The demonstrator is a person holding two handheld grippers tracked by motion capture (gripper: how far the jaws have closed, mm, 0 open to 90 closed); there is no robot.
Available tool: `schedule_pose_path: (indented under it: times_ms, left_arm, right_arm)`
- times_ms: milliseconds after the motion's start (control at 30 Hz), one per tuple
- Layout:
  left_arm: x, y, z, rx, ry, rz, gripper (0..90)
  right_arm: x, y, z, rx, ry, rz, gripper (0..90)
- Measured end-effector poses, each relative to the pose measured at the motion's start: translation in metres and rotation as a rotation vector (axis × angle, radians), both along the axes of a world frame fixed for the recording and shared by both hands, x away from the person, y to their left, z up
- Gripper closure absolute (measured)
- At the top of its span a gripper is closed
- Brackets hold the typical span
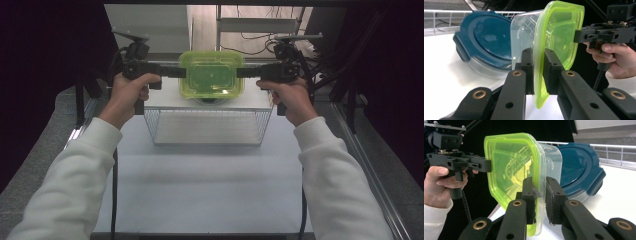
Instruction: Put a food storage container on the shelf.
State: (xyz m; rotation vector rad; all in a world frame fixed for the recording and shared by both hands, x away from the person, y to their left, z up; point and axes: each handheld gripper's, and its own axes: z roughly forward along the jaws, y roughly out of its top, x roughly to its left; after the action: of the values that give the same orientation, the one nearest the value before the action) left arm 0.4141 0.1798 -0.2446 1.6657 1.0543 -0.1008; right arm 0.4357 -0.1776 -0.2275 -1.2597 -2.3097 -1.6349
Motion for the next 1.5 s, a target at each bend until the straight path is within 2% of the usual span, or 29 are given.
schedule_pose_path:
  times_ms: [67,233,300,333,500,633,967,1100,1133,1267,1333,1433,1500]
  left_arm:
    - [0.008,0.002,0.002,-0.011,0.016,0.0,80.7]
    - [0.025,0.007,0.001,-0.021,0.053,0.005,80.7]
    - [0.031,0.008,-0.002,-0.03,0.067,0.016,80.7]
    - [0.035,0.008,-0.005,-0.029,0.089,0.02,80.7]
    - [0.042,0.007,-0.009,-0.025,0.113,0.026,80.7]
    - [0.048,0.008,-0.013,-0.043,0.126,0.032,80.7]
    - [0.069,0.011,-0.024,-0.135,0.217,0.064,78.6]
    - [0.077,0.012,-0.03,-0.174,0.254,0.074,77.2]
    - [0.079,0.013,-0.032,-0.179,0.262,0.076,76.4]
    - [0.084,0.014,-0.038,-0.221,0.282,0.083,75.6]
    - [0.085,0.014,-0.041,-0.248,0.293,0.088,75.3]
    - [0.085,0.014,-0.041,-0.252,0.294,0.09,75.2]
    - [0.085,0.014,-0.041,-0.252,0.293,0.092,75.2]
  right_arm:
    - [0.011,0.002,0.004,0.012,0.022,0.003,77.8]
    - [0.025,0.005,0.007,0.013,0.046,-0.002,77.7]
    - [0.031,0.006,0.004,0.025,0.069,-0.006,77.7]
    - [0.037,0.006,-0.001,0.034,0.102,-0.007,77.7]
    - [0.044,0.007,-0.007,0.027,0.126,-0.022,77.8]
    - [0.05,0.007,-0.011,0.026,0.149,-0.038,78.2]
    - [0.073,0.002,-0.025,0.129,0.246,-0.061,76.6]
    - [0.08,0.002,-0.03,0.144,0.273,-0.076,74.6]
    - [0.084,0.003,-0.033,0.165,0.302,-0.087,73.7]
    - [0.088,0.001,-0.037,0.188,0.322,-0.09,72.9]
    - [0.09,0.0,-0.04,0.216,0.335,-0.097,72.6]
    - [0.09,-0.002,-0.044,0.249,0.344,-0.097,72.5]
    - [0.09,-0.002,-0.044,0.253,0.344,-0.098,72.5]
